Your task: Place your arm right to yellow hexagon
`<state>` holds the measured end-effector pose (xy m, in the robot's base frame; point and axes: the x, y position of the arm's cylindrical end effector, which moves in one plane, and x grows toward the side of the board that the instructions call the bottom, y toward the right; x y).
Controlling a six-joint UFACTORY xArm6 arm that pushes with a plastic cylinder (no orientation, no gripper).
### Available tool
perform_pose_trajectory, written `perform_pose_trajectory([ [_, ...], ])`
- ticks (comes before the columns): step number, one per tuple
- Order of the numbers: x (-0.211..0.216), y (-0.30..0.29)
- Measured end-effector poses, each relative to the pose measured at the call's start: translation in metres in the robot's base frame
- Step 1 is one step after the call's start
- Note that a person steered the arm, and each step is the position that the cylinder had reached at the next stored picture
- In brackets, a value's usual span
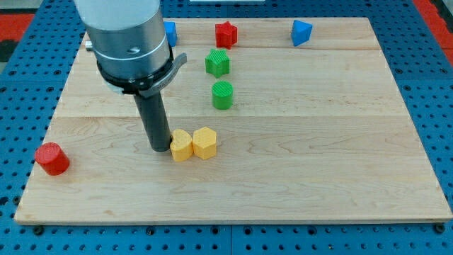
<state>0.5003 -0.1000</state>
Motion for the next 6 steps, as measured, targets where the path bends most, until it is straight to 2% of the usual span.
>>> perform_pose_trajectory([
  [1, 0.005, 0.024],
  [2, 0.020, 0.015],
  [3, 0.046, 0.014],
  [4, 0.090, 0.023],
  [5, 0.098, 0.050],
  [6, 0.078, 0.100],
])
